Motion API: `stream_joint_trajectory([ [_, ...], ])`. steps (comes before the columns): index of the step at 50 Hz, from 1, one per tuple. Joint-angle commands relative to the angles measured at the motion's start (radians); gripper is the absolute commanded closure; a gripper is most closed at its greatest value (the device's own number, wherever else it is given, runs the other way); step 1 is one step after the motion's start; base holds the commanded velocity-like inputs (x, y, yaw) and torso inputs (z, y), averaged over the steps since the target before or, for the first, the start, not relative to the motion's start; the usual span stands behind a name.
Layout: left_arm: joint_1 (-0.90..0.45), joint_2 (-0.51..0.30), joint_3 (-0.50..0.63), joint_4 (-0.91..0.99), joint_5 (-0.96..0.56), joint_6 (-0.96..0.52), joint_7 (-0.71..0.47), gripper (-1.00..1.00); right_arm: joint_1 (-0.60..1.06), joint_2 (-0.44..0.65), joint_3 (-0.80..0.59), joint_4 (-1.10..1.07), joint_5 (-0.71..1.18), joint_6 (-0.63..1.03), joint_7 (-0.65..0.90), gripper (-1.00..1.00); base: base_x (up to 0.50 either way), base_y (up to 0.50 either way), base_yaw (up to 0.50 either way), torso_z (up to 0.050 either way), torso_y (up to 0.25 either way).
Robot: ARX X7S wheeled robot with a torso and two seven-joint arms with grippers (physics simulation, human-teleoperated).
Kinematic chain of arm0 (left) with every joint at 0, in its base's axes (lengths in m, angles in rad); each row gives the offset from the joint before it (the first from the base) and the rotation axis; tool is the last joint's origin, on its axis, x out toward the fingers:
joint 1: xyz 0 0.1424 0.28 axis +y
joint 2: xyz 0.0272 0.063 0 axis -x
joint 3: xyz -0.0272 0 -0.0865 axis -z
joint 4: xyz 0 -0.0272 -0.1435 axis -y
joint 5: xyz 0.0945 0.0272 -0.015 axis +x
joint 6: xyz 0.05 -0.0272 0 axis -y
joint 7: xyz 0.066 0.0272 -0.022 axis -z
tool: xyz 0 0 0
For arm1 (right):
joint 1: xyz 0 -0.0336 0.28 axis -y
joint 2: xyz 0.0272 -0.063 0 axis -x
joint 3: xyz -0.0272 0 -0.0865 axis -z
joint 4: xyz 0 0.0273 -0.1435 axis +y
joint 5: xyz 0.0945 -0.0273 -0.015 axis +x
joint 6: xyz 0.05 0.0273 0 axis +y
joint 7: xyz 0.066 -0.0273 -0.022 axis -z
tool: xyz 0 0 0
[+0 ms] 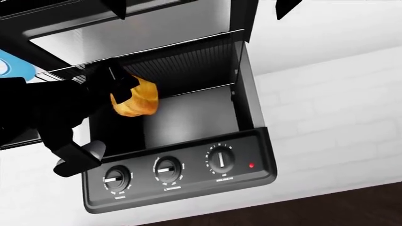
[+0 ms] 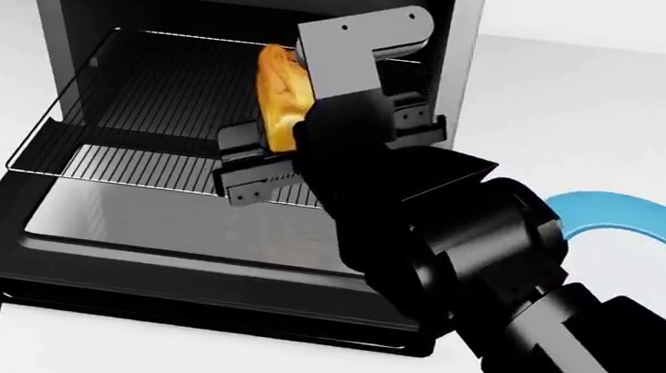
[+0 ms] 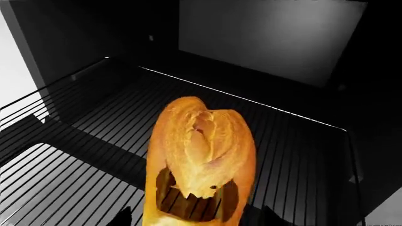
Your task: Pick the bread from the rack and place it on the plate on the counter.
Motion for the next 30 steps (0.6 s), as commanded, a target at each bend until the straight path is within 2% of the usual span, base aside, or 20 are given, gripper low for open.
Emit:
stream_joint_trajectory([
  [1, 0.006, 0.002, 0.004, -0.001, 0.002, -0.001, -0.001, -1.00, -0.003, -0.015, 0.004, 0.041, -0.006, -0.012, -0.005, -1.00, 0.00, 0.00, 0.00, 0.000, 0.000],
  [2, 0.005, 0.000, 0.004, -0.001, 0.001, -0.001, -0.001, -1.00, -0.006, -0.008, 0.002, 0.018, -0.010, -0.017, -0.008, 1.00, 0.00, 0.00, 0.00, 0.000, 0.000],
  [16, 0.011, 0.005, 0.007, -0.012, 0.007, 0.008, 0.004, -1.00, -0.024, 0.051, 0.023, -0.151, 0.016, -0.015, 0.070, 1.00, 0.00, 0.00, 0.00, 0.000, 0.000],
  [24, 0.033, 0.004, 0.016, -0.028, 0.026, 0.028, 0.007, -1.00, -0.045, 0.184, 0.055, -0.468, 0.045, -0.026, 0.210, 1.00, 0.00, 0.00, 0.00, 0.000, 0.000],
  [30, 0.032, 0.008, 0.014, -0.026, 0.025, 0.025, 0.004, -1.00, -0.055, 0.257, 0.064, -0.619, 0.050, -0.027, 0.281, 1.00, 0.00, 0.00, 0.00, 0.000, 0.000],
])
